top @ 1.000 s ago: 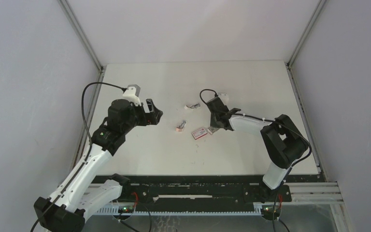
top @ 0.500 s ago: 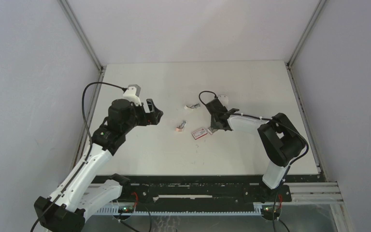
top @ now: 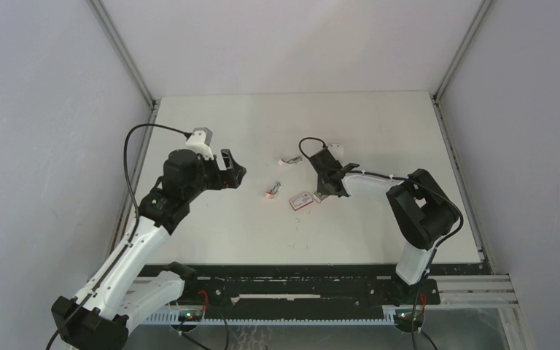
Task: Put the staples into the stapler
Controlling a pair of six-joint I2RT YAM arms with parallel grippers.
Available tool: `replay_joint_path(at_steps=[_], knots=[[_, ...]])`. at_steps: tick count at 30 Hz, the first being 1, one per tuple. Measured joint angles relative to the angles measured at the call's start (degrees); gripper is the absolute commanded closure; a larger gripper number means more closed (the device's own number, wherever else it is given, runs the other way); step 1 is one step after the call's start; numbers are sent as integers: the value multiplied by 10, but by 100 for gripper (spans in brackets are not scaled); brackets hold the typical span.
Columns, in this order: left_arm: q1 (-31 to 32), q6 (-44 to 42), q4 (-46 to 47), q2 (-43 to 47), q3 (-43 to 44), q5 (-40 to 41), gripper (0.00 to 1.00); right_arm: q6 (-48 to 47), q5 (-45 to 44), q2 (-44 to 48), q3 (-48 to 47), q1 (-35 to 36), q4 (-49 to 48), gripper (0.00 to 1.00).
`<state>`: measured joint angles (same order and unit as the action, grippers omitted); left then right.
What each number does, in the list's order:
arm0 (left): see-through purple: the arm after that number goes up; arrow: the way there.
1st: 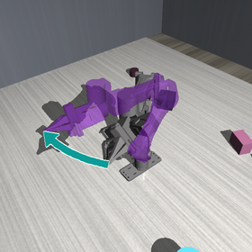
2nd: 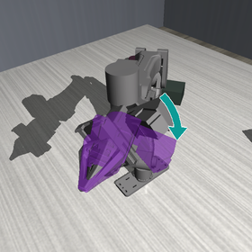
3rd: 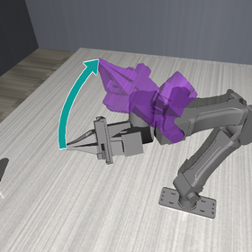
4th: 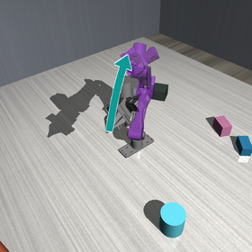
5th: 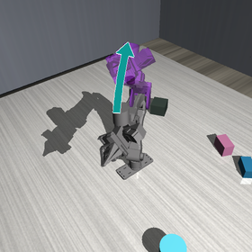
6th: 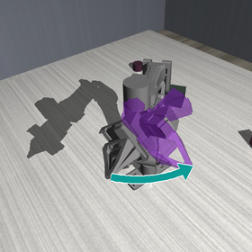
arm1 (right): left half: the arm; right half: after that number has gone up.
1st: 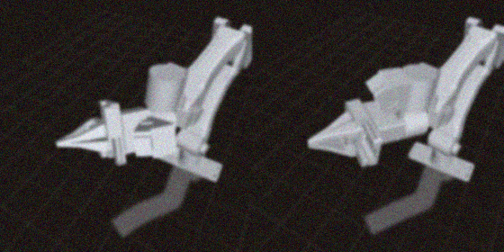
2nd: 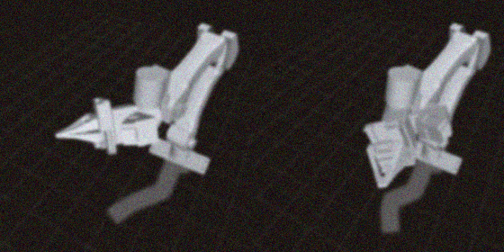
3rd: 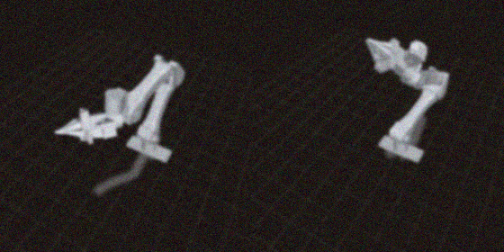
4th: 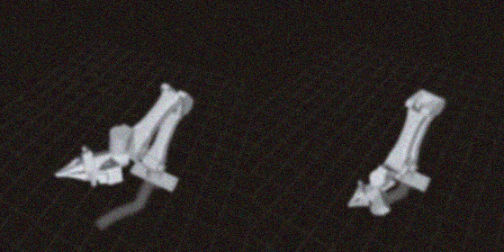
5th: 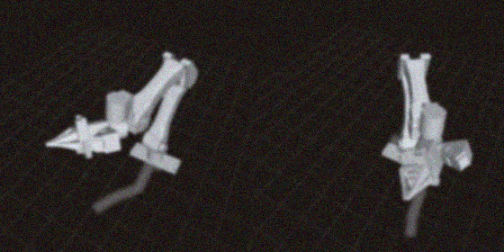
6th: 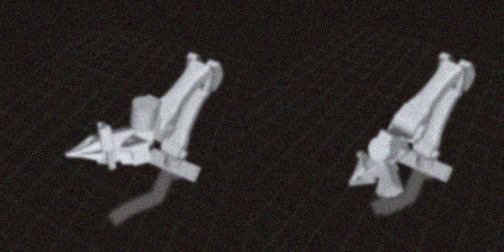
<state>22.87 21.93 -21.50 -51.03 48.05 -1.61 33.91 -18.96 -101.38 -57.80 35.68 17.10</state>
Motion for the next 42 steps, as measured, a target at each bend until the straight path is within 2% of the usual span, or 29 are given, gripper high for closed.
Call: replay_joint_path(at_steps=[7,17,18,22,27,31,42], knots=[[2,8,15,0,-9,-1,9,1,9,25,1,-1,-2,100],[46,30,75,9,-31,0,9,-1,77,171,67,-38,-65,100],[52,31,79,10,-33,2,9,-2,79,174,69,-41,-68,97],[64,36,89,12,-36,6,9,-13,82,155,68,-45,-69,76],[64,36,86,23,-42,23,9,-29,72,89,49,-31,-36,66],[64,35,80,28,-42,36,9,-34,56,52,22,-15,-6,65],[64,34,72,31,-42,49,9,-38,22,12,-31,-9,23,70]])
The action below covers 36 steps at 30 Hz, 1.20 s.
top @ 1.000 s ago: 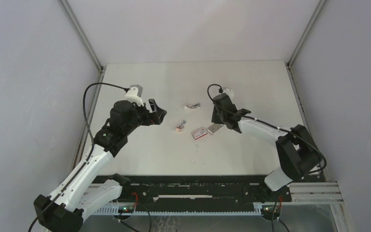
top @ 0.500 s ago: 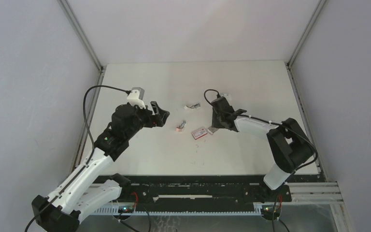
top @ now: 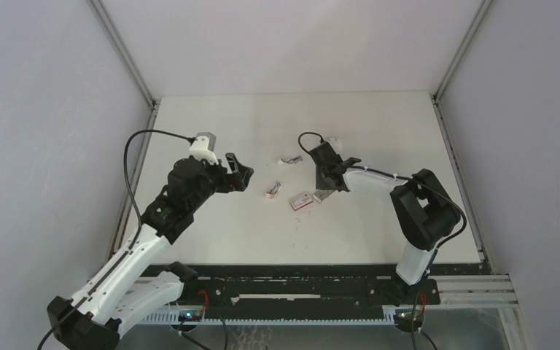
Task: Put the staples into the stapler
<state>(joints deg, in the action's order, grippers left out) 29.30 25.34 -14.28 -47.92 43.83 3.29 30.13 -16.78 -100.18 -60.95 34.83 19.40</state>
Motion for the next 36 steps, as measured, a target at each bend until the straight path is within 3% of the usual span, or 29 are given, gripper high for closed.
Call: replay_joint_path(at_steps=[26,32,36], knots=[[0,-1,-1,0,0,9,8,-2,-12,-41,-16,5,24,76],[0,-4,-4,4,0,11,9,-1,-12,-42,-17,5,23,88],[0,-5,-4,6,0,10,9,-1,-12,-42,-17,5,23,91]])
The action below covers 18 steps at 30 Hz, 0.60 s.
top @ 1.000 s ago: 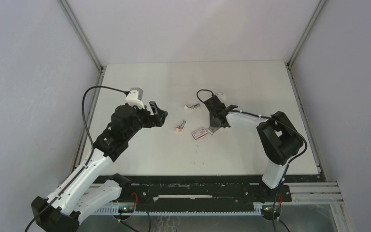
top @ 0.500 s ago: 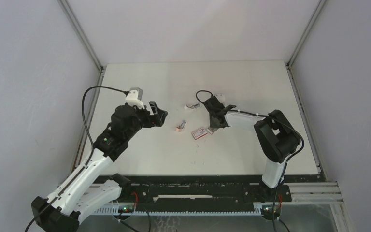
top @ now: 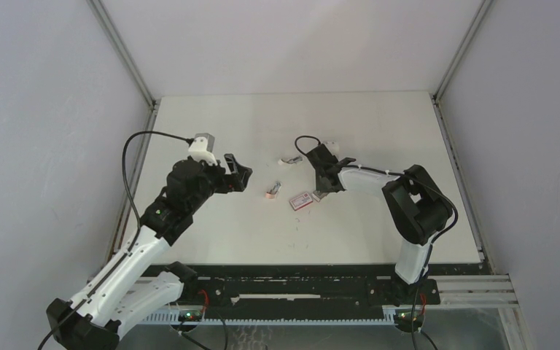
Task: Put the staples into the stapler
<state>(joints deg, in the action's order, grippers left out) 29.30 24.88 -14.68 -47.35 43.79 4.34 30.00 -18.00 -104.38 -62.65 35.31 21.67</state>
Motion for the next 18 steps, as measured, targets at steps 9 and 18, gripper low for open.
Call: replay_joint_path(at_steps=[9,18], knots=[[5,26,56,5,-52,-31,9,-3,18,67,3,-9,-1,91],[67,37,172,4,-69,-87,9,-3,156,300,94,-55,-92,91]])
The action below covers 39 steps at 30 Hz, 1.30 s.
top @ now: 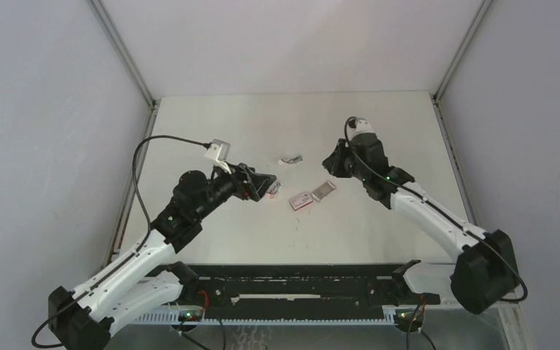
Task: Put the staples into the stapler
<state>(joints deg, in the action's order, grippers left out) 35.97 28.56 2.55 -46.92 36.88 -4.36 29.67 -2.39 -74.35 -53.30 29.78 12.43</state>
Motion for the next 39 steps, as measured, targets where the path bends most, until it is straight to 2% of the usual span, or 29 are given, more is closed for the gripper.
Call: replay_joint_path(at_steps=[10,19,28,39], knots=[[64,26,147,-32,-5,-94,9,40,195,137,77,-13,-142,89],[85,60,218,-67,-5,-133,11,101,307,181,123,-12,-290,88],[90,81,258,-93,0,-179,25,134,374,192,124,1,-380,89],[103,85,270,-113,33,-219,41,144,421,192,126,14,-426,89]])
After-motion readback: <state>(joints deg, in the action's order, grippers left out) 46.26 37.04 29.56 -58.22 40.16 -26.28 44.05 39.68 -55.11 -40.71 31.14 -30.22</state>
